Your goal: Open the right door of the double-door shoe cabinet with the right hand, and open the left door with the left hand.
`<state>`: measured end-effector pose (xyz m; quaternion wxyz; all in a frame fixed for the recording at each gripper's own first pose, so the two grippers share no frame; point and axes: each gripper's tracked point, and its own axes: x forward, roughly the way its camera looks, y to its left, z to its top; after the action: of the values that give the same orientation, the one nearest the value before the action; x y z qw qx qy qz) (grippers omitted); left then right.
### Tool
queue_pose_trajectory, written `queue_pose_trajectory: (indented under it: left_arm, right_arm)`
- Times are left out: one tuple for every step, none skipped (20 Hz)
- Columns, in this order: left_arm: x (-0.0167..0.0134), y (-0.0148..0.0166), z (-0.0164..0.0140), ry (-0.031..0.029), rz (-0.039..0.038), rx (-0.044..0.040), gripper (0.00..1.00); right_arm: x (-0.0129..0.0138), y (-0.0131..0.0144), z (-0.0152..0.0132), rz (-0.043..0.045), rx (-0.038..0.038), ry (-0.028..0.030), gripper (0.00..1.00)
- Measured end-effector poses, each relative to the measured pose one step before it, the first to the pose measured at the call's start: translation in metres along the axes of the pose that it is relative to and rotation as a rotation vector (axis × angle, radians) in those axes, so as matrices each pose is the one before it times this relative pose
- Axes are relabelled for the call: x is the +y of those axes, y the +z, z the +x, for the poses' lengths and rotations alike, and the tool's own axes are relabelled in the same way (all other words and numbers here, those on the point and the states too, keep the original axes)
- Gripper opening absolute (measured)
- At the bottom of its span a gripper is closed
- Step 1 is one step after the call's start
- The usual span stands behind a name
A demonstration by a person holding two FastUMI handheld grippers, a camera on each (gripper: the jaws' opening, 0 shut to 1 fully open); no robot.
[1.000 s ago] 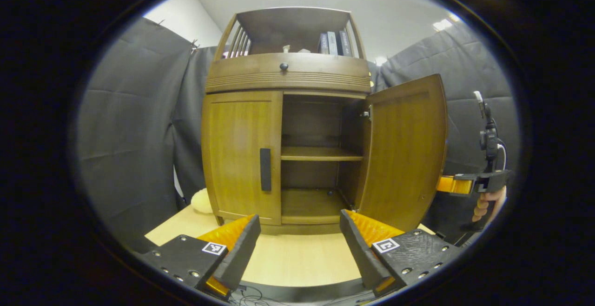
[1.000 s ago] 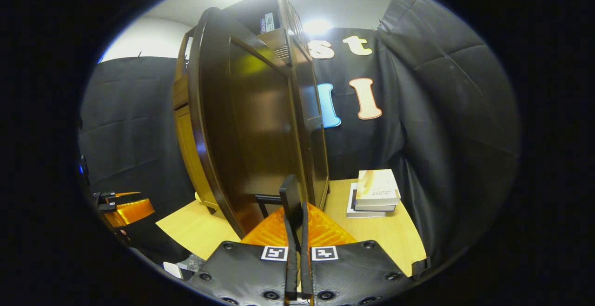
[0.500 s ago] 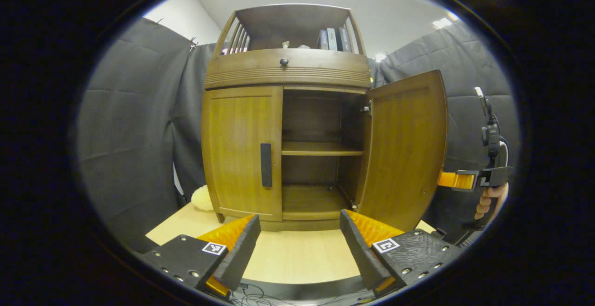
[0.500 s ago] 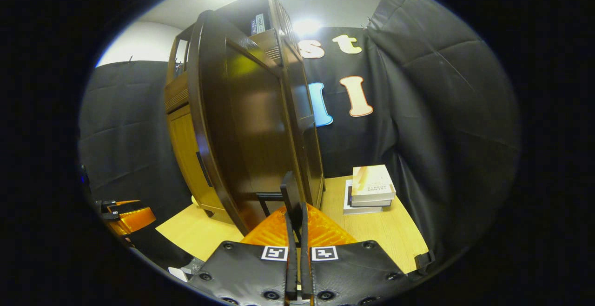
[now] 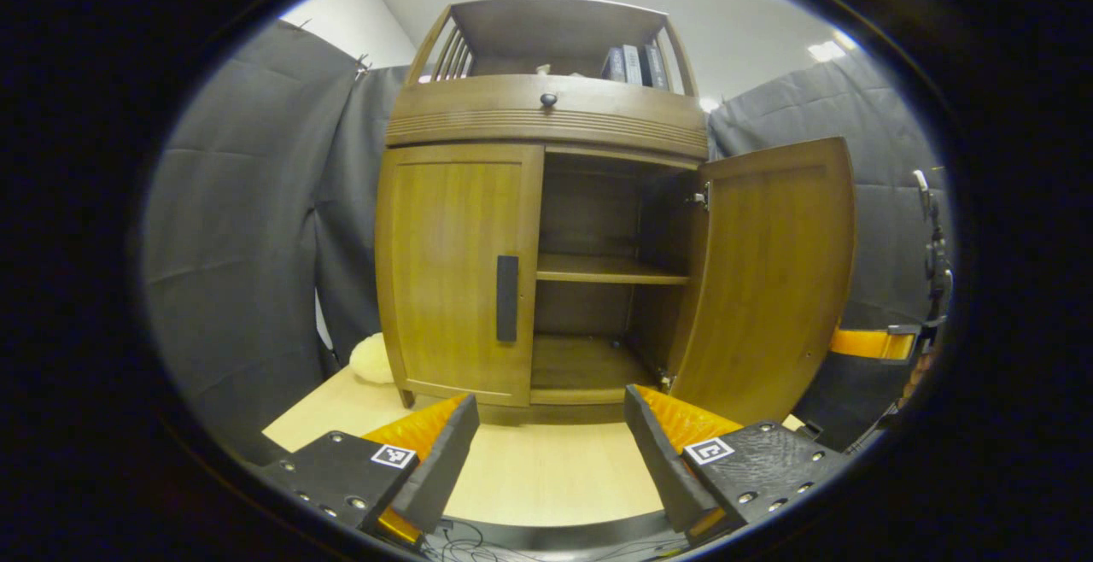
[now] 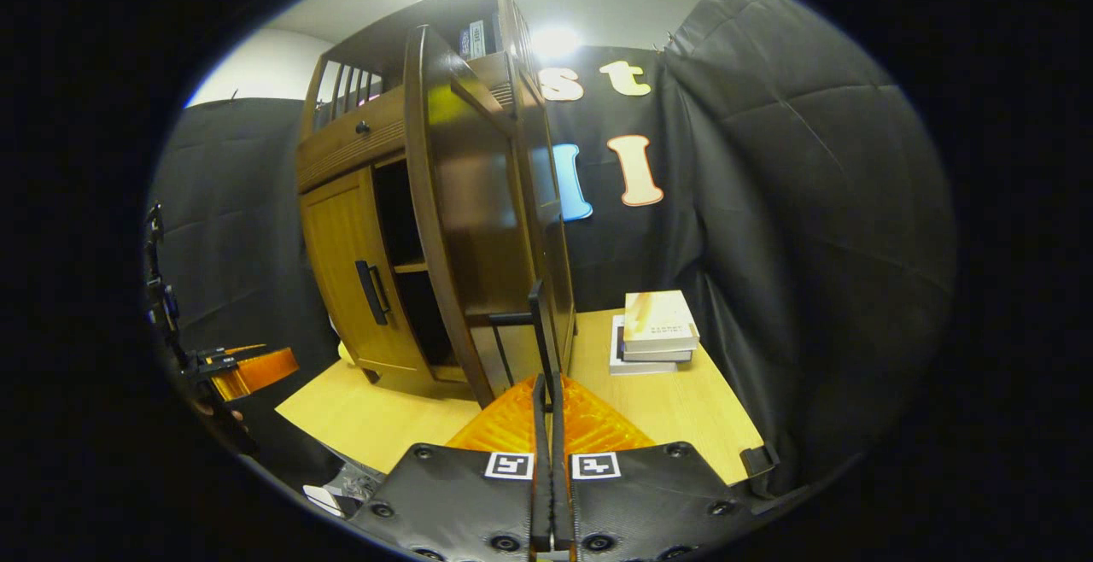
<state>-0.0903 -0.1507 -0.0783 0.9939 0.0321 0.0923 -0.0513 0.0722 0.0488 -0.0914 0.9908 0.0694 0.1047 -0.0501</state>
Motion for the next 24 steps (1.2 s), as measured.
queue_pose_trajectory:
  left_arm:
    - [0.00619,0.00203,0.00641,-0.00753,-0.00512,0.00732,1.0]
    - [0.00552,0.00256,0.0068,-0.00912,-0.0065,0.00758,1.0]
    - [0.00542,0.00278,0.00587,-0.01167,-0.00656,0.00115,1.0]
    - [0.00641,0.00464,0.0064,-0.00891,-0.00355,-0.00176,1.0]
    - [0.00714,0.00504,0.00572,-0.00415,-0.00081,-0.0044,1.0]
    - [0.00763,0.00618,0.00623,-0.00375,-0.00035,-0.00827,1.0]
    - [0.00641,0.00657,0.00474,-0.00788,-0.00203,-0.01533,1.0]
    - [0.00674,0.00752,0.00448,-0.00778,-0.00217,-0.01619,1.0]
    - [0.00695,0.0058,0.00182,-0.00768,-0.00081,-0.01557,1.0]
    - [0.00786,0.00432,-0.00185,-0.00995,0.00195,-0.01809,1.0]
    - [0.00904,0.00382,0.00057,-0.00595,0.00529,-0.01464,1.0]
    - [0.00835,0.00071,0.00023,-0.00254,0.0045,-0.00361,1.0]
    - [0.0087,0.00113,-0.00061,-0.00398,0.00358,0.00218,1.0]
    - [0.0079,0.00184,-0.00272,-0.00508,0.00267,-0.00896,1.0]
    - [0.00823,0.00269,-0.00322,-0.0053,0.0003,-0.0101,1.0]
    - [0.0077,-0.00023,-0.00233,-0.00426,-0.00063,-0.00406,1.0]
    - [0.00699,-0.00381,-0.00153,0.00052,-0.00017,0.00354,1.0]
    - [0.00657,-0.00462,-0.00056,0.00702,0.0007,0.00764,1.0]
    - [0.00601,-0.00161,0.00031,0.01006,-0.00164,0.00312,1.0]
    - [0.00327,-0.00015,0.00042,0.00545,-0.00683,-0.00159,1.0]
    - [0.00124,0.00082,0.0003,0.00199,-0.00778,0.0009,1.0]
    - [0.00367,-0.00037,0.00073,0.00402,-0.00357,0.00198,1.0]
    - [0.002,0.00043,0.00175,0.00319,0.00098,0.00019,1.0]
    - [-0.00092,-0.00104,0.00257,0.00286,0.00446,0.00073,1.0]
  right_arm:
    - [0.00147,-0.00227,-0.00322,-0.0106,0.00995,-0.00313,0.02]
    - [0.00267,-0.00131,-0.00161,-0.02347,0.00971,-0.00853,0.02]
    - [0.00147,-0.00059,-0.00366,-0.02383,0.00403,-0.00707,0.02]
    - [0.00555,0.00164,-0.00276,-0.02244,0.00224,0.00161,0.02]
    - [0.01181,-0.00124,-0.00487,-0.01358,0.00479,0.00198,0.02]
    - [0.01023,0.00155,-0.00318,-0.00294,0.00881,0.00066,0.02]
    - [0.01065,0.00434,-0.003,0.0017,-0.0002,0.00068,0.02]
    - [0.0083,0.00641,0.00028,-0.00032,-0.00982,-0.00415,0.02]
    - [0.01174,0.00721,0.00293,-0.0017,-0.01425,0.00068,0.02]
    - [0.01288,0.00784,0.005,-0.00224,-0.01626,0.00244,0.02]
    - [0.01481,0.00524,0.0052,0.00153,-0.02131,0.0034,0.0]
    - [0.01447,0.00772,0.00563,0.00479,-0.0174,0.00918,0.0]
    - [0.01471,0.00583,0.00457,0.00366,-0.01898,0.01355,0.0]
    - [0.01416,0.00911,0.00542,0.00094,-0.02159,0.00995,0.07]
    - [0.01256,0.00927,0.00616,-0.00362,-0.02397,0.00975,0.02]
    - [0.01011,0.00869,0.00614,-0.00451,-0.02045,0.00604,0.0]
    - [0.00795,0.00581,0.00559,-0.00122,-0.0219,0.0036,0.0]
    - [0.00745,0.00582,0.0056,0.00992,-0.01749,0.00553,0.0]
    - [0.0074,0.00162,0.00602,0.01293,-0.00654,0.00669,0.0]
    - [0.00272,0.00042,0.00712,0.01235,-0.00117,-0.00132,0.02]
    - [0.00153,0.00231,0.00792,0.01322,-0.00477,-0.00201,0.03]
    - [0.0005,0.00402,0.00742,0.01162,-0.00829,-0.00664,0.03]
    - [-0.00061,0.00299,0.00829,0.0065,-0.00845,-0.00693,0.03]
    - [-0.00156,0.00227,0.00711,0.00273,-0.01025,-0.00748,0.03]
